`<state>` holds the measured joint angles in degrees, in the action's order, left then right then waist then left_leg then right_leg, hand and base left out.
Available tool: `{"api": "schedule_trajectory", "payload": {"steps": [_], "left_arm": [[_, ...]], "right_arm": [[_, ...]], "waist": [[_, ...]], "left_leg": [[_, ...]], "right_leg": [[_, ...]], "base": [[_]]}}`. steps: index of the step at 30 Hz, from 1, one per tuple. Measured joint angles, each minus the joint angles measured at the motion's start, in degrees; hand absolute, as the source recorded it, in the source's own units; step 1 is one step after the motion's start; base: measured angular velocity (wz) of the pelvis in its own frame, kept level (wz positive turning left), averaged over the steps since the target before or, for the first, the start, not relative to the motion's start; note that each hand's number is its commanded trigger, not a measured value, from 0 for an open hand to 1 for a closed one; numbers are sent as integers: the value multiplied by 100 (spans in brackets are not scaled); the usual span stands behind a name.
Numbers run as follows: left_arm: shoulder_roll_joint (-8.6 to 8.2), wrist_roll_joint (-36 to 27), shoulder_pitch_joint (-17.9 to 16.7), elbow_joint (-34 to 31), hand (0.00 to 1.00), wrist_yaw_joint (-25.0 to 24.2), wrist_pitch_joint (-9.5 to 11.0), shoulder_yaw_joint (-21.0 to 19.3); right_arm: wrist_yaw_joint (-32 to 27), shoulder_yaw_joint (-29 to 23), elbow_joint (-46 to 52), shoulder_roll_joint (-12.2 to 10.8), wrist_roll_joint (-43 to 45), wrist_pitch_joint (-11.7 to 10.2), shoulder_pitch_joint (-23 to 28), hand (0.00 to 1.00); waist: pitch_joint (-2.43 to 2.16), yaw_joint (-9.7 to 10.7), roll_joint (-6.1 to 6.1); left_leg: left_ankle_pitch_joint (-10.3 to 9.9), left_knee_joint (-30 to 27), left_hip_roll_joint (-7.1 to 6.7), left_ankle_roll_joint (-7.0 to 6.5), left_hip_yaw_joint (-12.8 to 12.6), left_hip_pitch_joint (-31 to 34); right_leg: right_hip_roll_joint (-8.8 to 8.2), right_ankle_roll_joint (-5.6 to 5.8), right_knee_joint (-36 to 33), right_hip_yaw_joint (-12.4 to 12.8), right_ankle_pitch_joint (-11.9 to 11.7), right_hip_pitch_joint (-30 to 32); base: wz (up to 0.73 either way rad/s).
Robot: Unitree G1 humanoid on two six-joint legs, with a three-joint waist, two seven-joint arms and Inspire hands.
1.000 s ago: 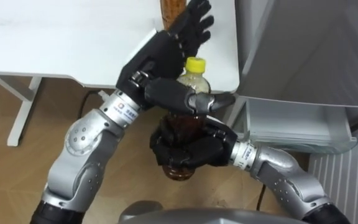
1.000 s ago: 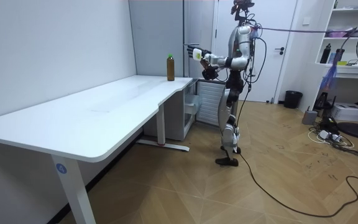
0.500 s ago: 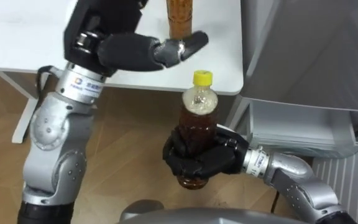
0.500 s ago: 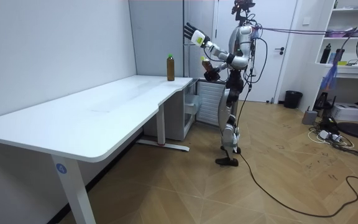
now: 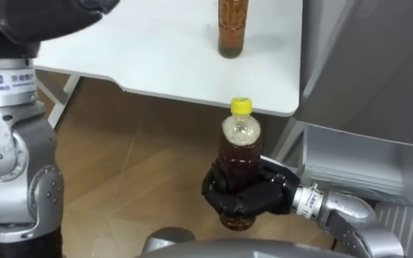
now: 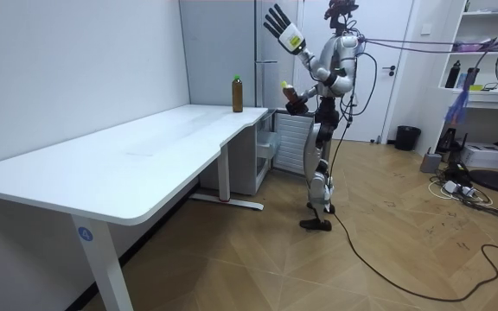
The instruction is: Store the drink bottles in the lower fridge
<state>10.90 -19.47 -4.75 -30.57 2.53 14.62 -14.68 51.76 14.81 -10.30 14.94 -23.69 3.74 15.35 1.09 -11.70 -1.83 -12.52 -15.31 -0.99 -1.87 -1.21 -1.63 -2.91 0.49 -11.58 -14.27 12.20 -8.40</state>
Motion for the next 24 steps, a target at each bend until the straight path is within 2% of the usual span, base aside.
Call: {"api": "schedule_trajectory", "payload": {"steps": [1,3,8,10,13,16,18,19,21,23,24], "left_arm": [[0,2,-3,88,0,57,30,-41],[-1,19,-93,455,0,363,40,-182],[10,170,-502,1141,0,894,32,-534],[16,162,-561,1494,0,1086,20,-564],[16,119,-689,2211,0,1271,12,-536],[16,-231,-734,3169,0,1374,-58,-441],[15,-381,-802,4119,0,1431,-97,-254],[15,-414,-805,4395,0,1433,-101,-187],[10,-635,-923,5212,0,1497,-264,126],[8,-797,-1090,5451,0,1543,-373,407],[11,-800,-1093,5629,0,1535,-374,486]], "right_arm": [[-1,-34,-1,-17,3,0,4,100],[-44,-78,0,-26,-17,0,21,100],[-120,-144,27,-15,-55,3,153,100],[-184,-180,27,-10,-55,4,157,100],[-237,-192,28,-62,-54,6,155,100],[-318,-147,28,-115,-53,6,154,100],[-477,-90,27,-140,-43,9,147,100],[-509,-82,27,-145,-44,9,144,100],[-669,15,27,-158,-66,10,120,100],[-762,119,27,-165,-114,14,95,100],[-785,159,26,-155,-117,15,74,100]], "waist": [[-9,-5,-19],[-58,-114,-92],[-81,-143,-43],[-76,-142,-12],[-72,-268,29],[-70,-299,56],[-66,-313,60],[-65,-318,62],[-44,-318,98],[-65,-348,204],[-61,-380,209]], "left_leg": [[0,0,0,1,1,-2],[9,23,-1,4,-9,-36],[42,96,-74,24,123,-78],[53,94,-77,22,150,-77],[76,177,-69,32,145,-112],[77,162,-63,33,143,-114],[77,179,-59,32,140,-131],[77,184,-59,31,140,-133],[77,192,-48,29,110,-145],[76,195,-16,32,43,-98],[75,192,-7,34,31,-88]], "right_leg": [[0,0,0,-7,0,-4],[0,0,-1,2,0,-18],[1,-2,95,-104,0,-103],[-7,-1,93,-158,1,-61],[-6,-2,98,-145,1,-62],[-6,-2,100,-147,1,-56],[-18,-2,100,-156,1,-56],[-19,-2,97,-160,1,-60],[-17,-1,101,-148,1,-28],[0,-12,97,-133,-7,30],[5,-17,95,-137,-14,15]], "base": [[0],[-2],[8],[12],[-2],[0],[0],[-4],[-6],[-13],[-17]]}}
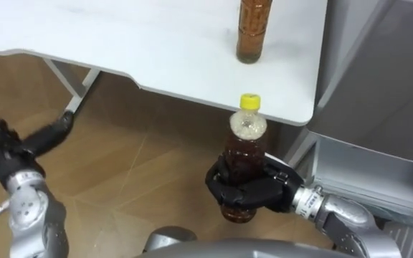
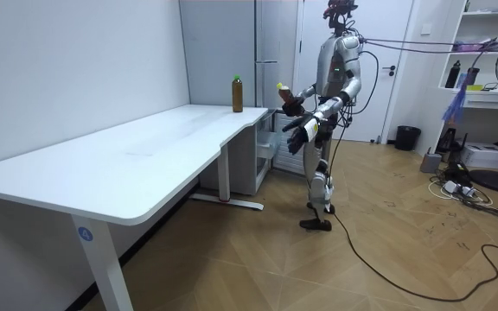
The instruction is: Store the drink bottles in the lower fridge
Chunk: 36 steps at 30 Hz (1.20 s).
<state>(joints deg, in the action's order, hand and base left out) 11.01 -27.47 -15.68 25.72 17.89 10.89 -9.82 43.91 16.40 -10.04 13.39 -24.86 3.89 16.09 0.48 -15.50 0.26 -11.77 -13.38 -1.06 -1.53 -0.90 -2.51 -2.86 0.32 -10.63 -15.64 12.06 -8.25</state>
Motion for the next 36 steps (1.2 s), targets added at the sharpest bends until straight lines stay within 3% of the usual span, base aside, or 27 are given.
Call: {"api": "schedule_trajectory", "payload": {"steps": [4,7,12,18,22,25,29,36], "left_arm": [[0,-519,-3,1190,0,-245,-276,548],[-7,-1234,-7,1724,0,-441,-509,579],[-15,-1494,-84,2714,0,-747,-873,554],[-12,-2449,-208,3270,0,-985,-1060,539],[-11,-1973,-208,3689,0,-1457,-1130,432],[2,-1095,-149,3868,0,-1748,-1243,537],[5,262,-84,3911,0,-2052,-1460,1046],[50,1621,204,3885,0,-2194,-1559,1576]], "right_arm": [[-144,170,-1,-14,-4,187,-245,100],[-211,239,-18,4,-39,324,-412,100],[-338,248,-70,54,-191,604,-470,100],[-561,314,-70,47,-554,807,-470,100],[-584,108,-69,-3,-713,825,-519,100],[-629,-15,-69,43,-746,832,-589,100],[-661,-115,-54,10,-907,831,-616,100],[-847,-245,-44,62,-1281,820,-644,100]], "waist": [[13,-17,-11],[25,-20,-35],[28,-52,-72],[31,-56,-73],[22,-22,-66],[-2,89,-24],[-24,368,6],[-22,901,1]], "left_leg": [[-2,24,9,-2,-47,-5],[-2,30,10,-3,-45,4],[-1,-15,11,-3,-49,133],[-1,-2,20,-3,-91,111],[-2,-7,30,-4,-153,164],[-2,-28,14,-7,-165,238],[0,-42,-21,-11,-174,303],[0,-19,-20,-11,-164,271]], "right_leg": [[-2,3,7,-15,-14,-29],[-3,1,-1,-10,-15,-10],[1,-7,1,9,-19,102],[1,-6,0,35,-19,139],[4,-11,-1,117,-21,162],[1,-10,1,113,-21,216],[-3,-9,5,93,-21,258],[0,-8,-1,75,-21,223]], "base": [[-5],[0],[0],[-1],[-8],[3],[5],[1]]}}
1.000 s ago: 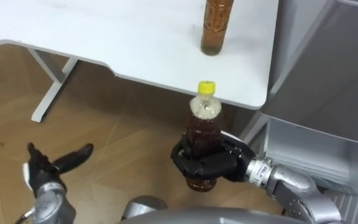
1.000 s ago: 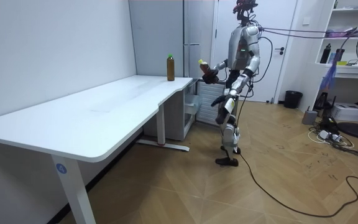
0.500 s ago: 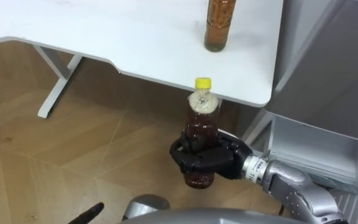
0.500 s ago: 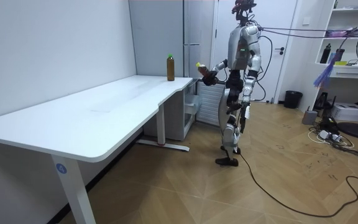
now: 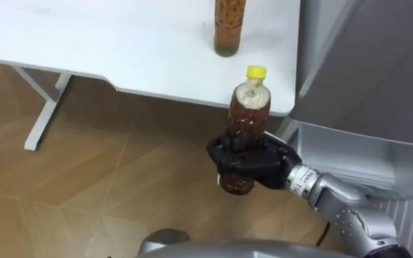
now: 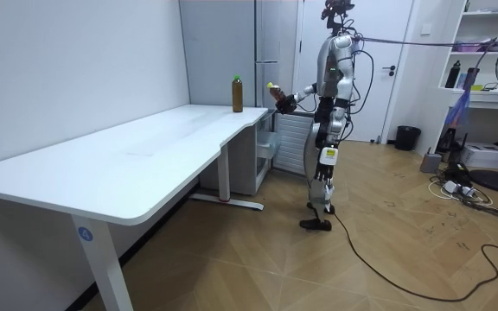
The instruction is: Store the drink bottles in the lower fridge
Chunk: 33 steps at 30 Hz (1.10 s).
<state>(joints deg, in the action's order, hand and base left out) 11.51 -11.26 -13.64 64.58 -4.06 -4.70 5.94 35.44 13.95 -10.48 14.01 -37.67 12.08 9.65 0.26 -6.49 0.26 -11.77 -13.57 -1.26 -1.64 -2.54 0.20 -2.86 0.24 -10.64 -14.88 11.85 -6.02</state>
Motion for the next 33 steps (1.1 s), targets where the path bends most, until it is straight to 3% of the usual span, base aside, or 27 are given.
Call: {"api": "schedule_trajectory", "payload": {"steps": [3,8,18,27,33], "left_arm": [[1,356,15,-43,0,-14,-32,99],[5,706,30,-116,0,-119,-94,109],[5,848,60,-214,0,-340,-217,109],[12,972,53,-210,0,-479,-233,104],[11,1128,72,-222,0,-480,-247,94]], "right_arm": [[-143,-33,-56,121,-132,-38,9,100],[-455,-218,-196,120,-131,-40,19,100],[-771,-287,-206,195,-368,-40,117,100],[-937,-405,-753,135,-617,-128,235,100],[-1291,-412,-1110,101,-1238,-137,247,100]], "waist": [[22,143,28],[20,323,54],[-16,452,-4],[-9,473,-37],[-11,480,-36]], "left_leg": [[-1,11,4,1,-25,-74],[-4,-12,49,-1,-42,-33],[-4,-22,51,0,-176,-14],[-11,21,65,6,-249,-183],[-18,5,63,7,-260,-161]], "right_leg": [[5,0,4,57,0,-62],[7,0,2,75,0,-34],[37,-10,-2,218,-10,22],[40,-9,-12,264,-10,-82],[59,-16,-4,398,-15,-22]], "base": [[-3],[2],[-5],[-3],[-4]]}}
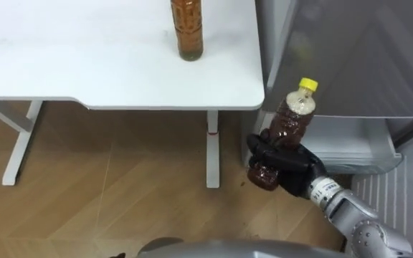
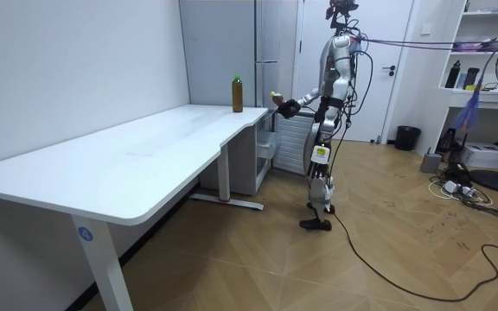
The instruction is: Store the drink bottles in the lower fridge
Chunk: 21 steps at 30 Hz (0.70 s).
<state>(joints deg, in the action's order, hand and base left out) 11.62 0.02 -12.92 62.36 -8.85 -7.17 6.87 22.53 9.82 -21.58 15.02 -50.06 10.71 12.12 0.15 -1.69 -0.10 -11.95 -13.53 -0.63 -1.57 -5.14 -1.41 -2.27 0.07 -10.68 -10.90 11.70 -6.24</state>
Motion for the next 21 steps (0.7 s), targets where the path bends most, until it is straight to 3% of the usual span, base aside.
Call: {"api": "schedule_trajectory", "payload": {"steps": [6,11,14,21], "left_arm": [[-3,322,27,-48,0,129,-3,-2],[-6,351,3,-51,0,186,0,-18],[-57,294,-12,-46,0,310,2,-9],[-182,295,-131,-48,0,490,0,2]], "right_arm": [[-151,-46,-32,-4,-602,-40,17,100],[-360,-112,-37,-56,-1593,-144,72,100],[-551,-239,-160,-177,-2118,-274,55,100],[-1147,-241,-429,-200,-2945,-468,38,100]], "waist": [[-19,1,22],[-14,2,41],[-10,-10,36],[-4,-10,19]], "left_leg": [[4,-4,-6,-2,-47,-8],[2,0,-1,1,-49,-32],[-1,19,0,2,-51,-43],[-11,14,7,2,-52,-27]], "right_leg": [[11,0,11,98,0,62],[10,0,12,71,0,43],[12,0,8,74,-1,40],[21,-5,2,95,-5,47]], "base": [[-6],[0],[0],[0]]}}
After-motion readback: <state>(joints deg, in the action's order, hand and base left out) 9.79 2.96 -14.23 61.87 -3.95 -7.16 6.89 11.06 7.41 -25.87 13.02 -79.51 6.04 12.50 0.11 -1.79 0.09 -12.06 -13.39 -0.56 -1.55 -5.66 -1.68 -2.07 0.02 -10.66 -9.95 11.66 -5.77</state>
